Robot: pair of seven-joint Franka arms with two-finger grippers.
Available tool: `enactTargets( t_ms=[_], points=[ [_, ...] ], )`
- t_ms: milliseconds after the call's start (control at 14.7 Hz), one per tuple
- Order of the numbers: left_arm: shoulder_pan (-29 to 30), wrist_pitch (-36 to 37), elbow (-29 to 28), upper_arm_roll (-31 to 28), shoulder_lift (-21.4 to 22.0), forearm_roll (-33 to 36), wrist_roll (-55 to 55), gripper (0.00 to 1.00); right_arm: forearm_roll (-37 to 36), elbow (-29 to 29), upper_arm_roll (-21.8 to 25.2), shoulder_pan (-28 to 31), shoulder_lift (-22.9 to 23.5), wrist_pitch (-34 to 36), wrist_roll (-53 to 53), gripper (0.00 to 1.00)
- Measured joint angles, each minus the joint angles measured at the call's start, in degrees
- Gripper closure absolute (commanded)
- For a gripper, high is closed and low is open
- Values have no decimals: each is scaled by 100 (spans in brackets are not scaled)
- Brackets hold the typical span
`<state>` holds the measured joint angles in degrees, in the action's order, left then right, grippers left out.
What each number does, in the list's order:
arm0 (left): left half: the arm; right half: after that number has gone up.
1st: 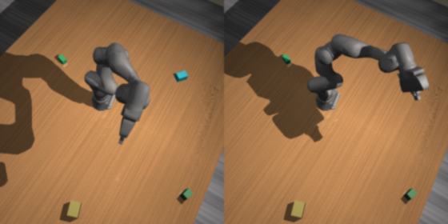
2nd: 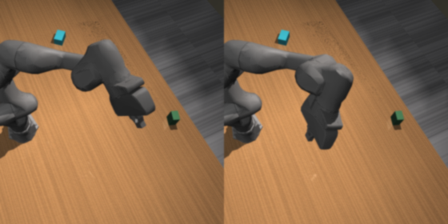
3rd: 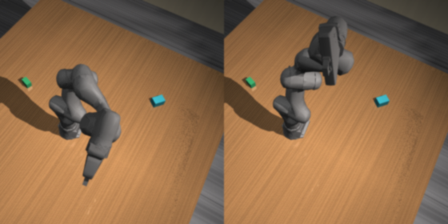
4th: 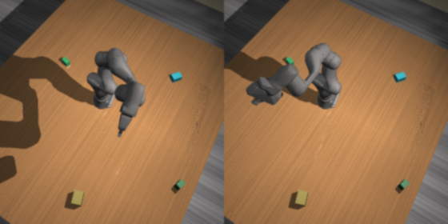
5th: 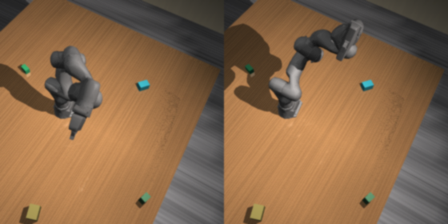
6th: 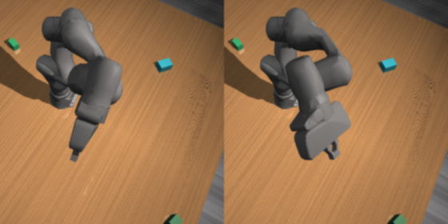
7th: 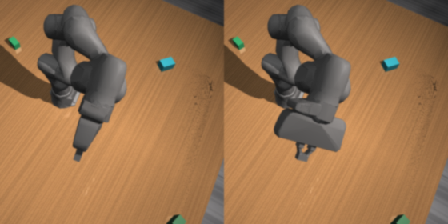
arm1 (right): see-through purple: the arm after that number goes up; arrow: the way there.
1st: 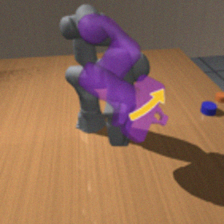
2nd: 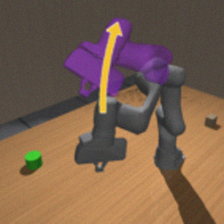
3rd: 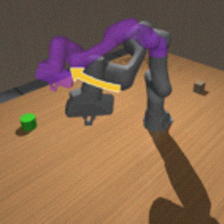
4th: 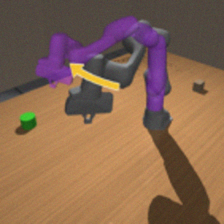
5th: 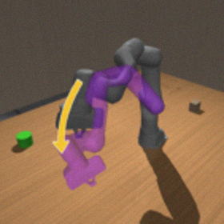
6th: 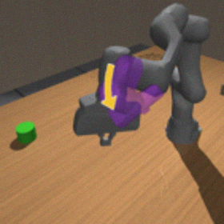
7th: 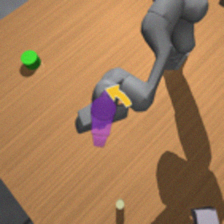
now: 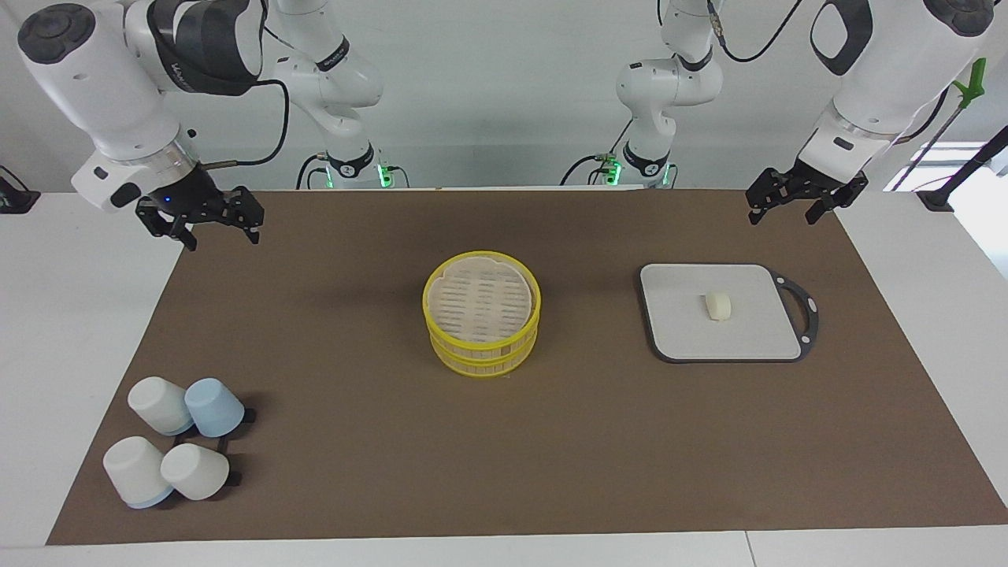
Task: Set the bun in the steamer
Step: 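Move the right gripper toward the steamer lid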
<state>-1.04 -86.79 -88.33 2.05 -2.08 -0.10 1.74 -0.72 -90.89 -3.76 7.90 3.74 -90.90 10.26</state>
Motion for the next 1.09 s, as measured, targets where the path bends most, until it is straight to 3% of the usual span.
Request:
enactTargets(
  t_ms=[545, 749, 1089],
  points=[
    [0, -8, -144, -5, 33, -4, -1, 0, 0, -41, -2, -4, -14, 2, 0, 0],
    [84, -495, -828, -16, 291, -4, -11, 0, 0, -76, -40, -195, -24, -100, -235, 0],
    [167, -1628, -2383, -26, 792, -6, -10, 0, 72, -43, -95, -1376, 309, -612, -1995, 0]
  ],
)
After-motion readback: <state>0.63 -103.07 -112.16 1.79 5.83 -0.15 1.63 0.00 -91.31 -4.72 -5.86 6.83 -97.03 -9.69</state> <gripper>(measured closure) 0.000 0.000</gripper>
